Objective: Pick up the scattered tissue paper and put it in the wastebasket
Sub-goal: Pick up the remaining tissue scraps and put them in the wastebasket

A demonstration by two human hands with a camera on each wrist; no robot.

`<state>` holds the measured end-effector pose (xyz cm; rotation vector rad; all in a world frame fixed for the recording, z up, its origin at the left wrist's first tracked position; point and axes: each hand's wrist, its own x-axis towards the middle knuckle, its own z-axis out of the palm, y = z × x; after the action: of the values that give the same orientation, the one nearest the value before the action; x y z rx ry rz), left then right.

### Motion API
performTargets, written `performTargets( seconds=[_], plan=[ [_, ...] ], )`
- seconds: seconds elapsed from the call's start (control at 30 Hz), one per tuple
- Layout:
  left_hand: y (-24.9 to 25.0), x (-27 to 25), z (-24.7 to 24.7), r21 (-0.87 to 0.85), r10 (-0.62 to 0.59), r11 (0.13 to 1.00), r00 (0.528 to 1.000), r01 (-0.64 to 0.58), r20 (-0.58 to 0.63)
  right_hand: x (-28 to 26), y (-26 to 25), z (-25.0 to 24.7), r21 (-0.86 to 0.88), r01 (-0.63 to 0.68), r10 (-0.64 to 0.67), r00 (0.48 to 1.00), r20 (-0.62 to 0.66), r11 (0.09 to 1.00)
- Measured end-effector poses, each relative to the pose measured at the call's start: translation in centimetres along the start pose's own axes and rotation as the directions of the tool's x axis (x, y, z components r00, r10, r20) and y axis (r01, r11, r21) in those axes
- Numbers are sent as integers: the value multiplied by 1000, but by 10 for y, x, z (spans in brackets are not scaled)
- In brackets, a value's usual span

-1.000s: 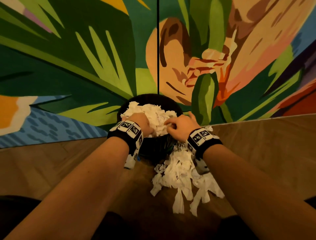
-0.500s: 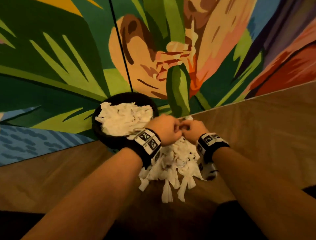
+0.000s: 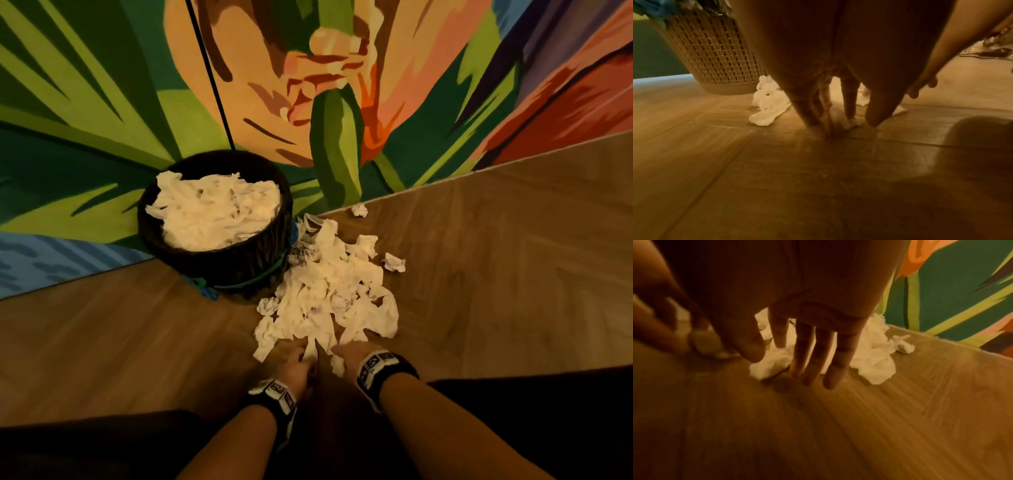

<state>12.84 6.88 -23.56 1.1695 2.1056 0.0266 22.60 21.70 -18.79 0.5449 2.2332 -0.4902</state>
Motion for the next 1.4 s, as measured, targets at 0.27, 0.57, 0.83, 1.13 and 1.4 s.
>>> performTargets(
  seconds=[0.27, 0.57, 0.83, 1.13, 1.4],
  plan=[
    [-9, -6, -15, -234, -180, 960, 978, 152, -105, 10, 17, 0, 116, -8, 22, 993, -119, 993],
    [-7, -10, -26, -434, -312, 870, 942, 233, -121, 10, 36, -21, 866, 62, 417, 858, -300, 495],
    [-18, -7, -29, -368, -296, 909, 926, 198, -233, 6, 39, -40, 885, 321, 552, 695, -462, 337],
    [21, 12, -33, -320, -198, 928, 980, 189, 6, 1, 52, -61, 835, 330, 611, 571, -548, 441],
    [24, 33, -37, 10, -228, 973, 954, 230, 193, -4, 60, -47, 834, 230, 532, 678, -507, 501]
  ],
)
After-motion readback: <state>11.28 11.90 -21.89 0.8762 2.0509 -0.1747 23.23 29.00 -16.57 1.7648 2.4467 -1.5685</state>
